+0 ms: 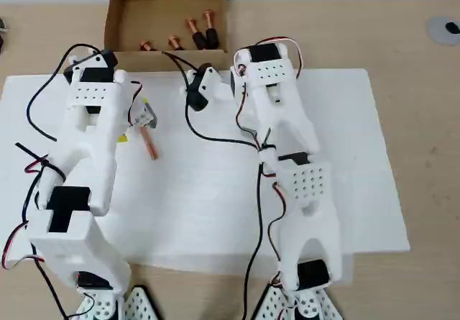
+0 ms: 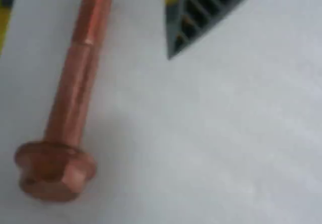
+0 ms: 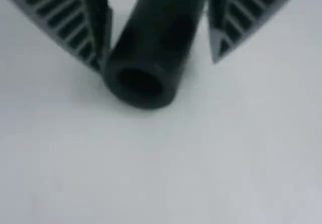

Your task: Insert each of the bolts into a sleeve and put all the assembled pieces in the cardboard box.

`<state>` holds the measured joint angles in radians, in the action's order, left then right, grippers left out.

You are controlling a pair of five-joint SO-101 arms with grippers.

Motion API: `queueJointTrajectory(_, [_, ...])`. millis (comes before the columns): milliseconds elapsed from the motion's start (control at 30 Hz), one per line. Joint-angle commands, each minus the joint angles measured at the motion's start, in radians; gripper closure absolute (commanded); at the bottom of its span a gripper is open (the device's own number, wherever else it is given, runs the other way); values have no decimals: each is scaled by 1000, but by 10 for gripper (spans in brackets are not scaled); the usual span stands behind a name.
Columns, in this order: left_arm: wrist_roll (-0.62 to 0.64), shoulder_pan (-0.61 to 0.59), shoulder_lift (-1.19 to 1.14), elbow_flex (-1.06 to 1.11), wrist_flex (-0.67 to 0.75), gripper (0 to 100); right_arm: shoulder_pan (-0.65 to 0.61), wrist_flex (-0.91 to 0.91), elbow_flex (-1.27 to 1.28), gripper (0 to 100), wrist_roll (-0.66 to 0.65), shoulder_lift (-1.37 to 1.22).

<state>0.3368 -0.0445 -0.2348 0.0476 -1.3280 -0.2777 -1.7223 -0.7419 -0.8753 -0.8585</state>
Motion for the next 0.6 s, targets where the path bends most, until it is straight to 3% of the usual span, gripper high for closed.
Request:
queueJointTrajectory(0, [-20,0,12,-51,-25,771,16,-9,-25,824,-25,-1])
queueJointTrajectory(567, [-78,-184,13,-189,-169,772,74,-31,-33,824,-26,-79])
